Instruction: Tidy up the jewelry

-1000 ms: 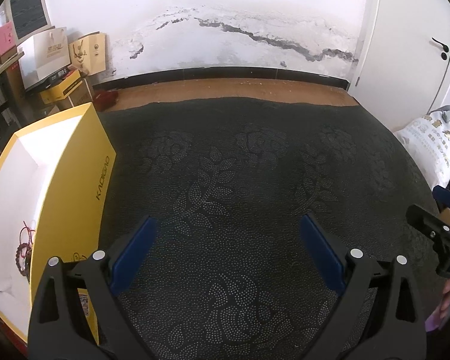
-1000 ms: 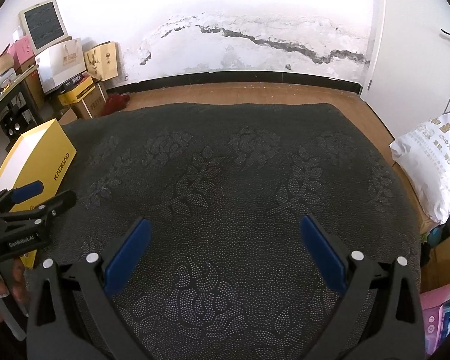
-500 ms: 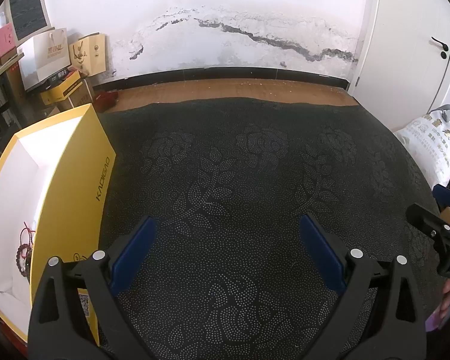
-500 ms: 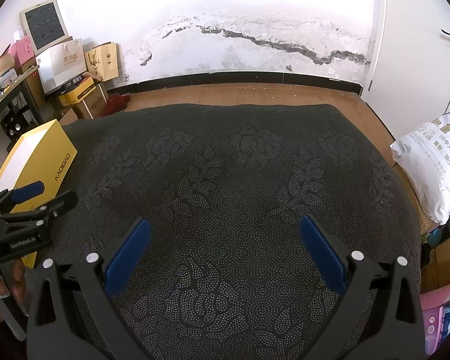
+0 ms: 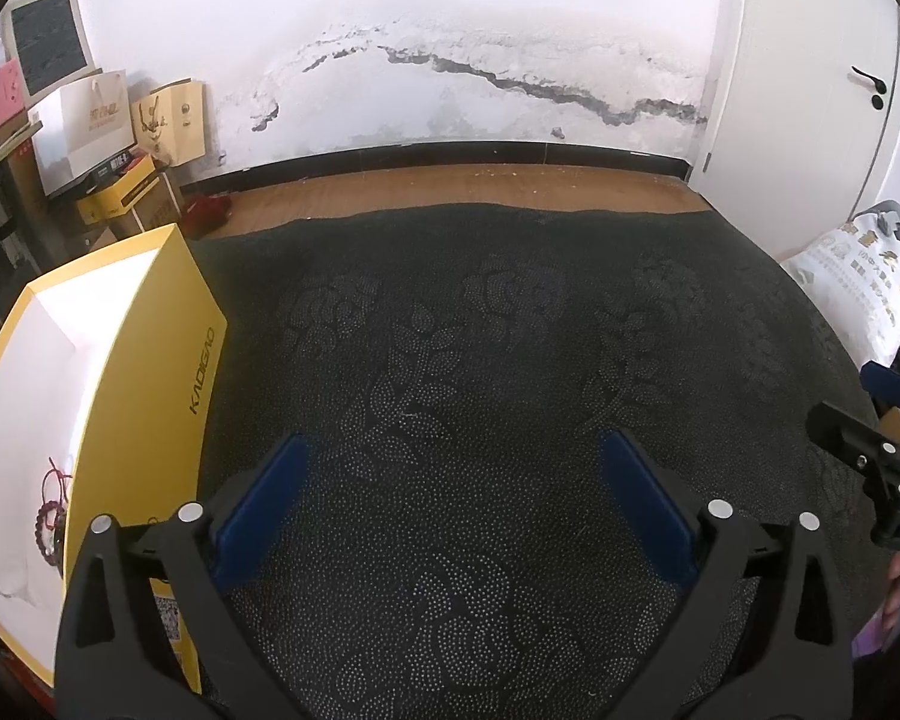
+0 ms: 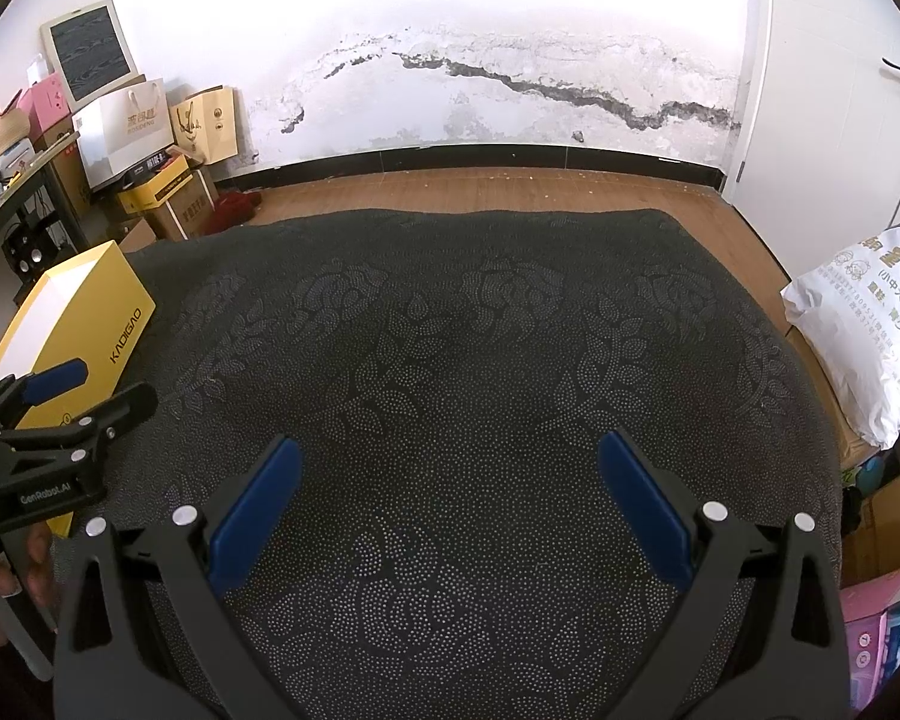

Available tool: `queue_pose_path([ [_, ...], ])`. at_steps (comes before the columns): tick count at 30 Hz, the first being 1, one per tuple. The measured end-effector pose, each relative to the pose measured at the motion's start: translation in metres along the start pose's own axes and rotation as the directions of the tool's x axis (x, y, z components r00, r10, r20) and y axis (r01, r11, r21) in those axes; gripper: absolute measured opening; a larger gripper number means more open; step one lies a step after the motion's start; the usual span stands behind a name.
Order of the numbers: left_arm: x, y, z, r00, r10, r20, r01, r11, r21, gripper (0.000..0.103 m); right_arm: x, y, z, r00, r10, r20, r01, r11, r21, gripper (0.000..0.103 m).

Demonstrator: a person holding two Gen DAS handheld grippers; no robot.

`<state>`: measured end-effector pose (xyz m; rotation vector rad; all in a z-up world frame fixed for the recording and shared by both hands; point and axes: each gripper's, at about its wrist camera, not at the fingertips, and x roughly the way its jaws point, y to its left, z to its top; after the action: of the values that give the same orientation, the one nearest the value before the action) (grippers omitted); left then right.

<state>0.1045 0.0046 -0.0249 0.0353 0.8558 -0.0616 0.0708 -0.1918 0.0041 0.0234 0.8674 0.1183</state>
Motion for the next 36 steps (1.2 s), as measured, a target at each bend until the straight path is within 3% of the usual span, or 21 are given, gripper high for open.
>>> queue_pose_path([
  [28,0.0007,-0.0005,0.0007,1.0,-0.007,-0.014,0.007,1.0,0.002,0.097,0.0006,-0.0001,-0.0012,1.0,0.0,0.002,0.0,1.0,0.001,0.096],
  [36,0.0023,0.0066,0.0031,1.0,-0.021,-0.019,0.02,0.998,-0.057,0.097,0.0015,0.0019,-0.0016,1.0,-0.001,0.002,0.001,1.0,0.0,0.096],
])
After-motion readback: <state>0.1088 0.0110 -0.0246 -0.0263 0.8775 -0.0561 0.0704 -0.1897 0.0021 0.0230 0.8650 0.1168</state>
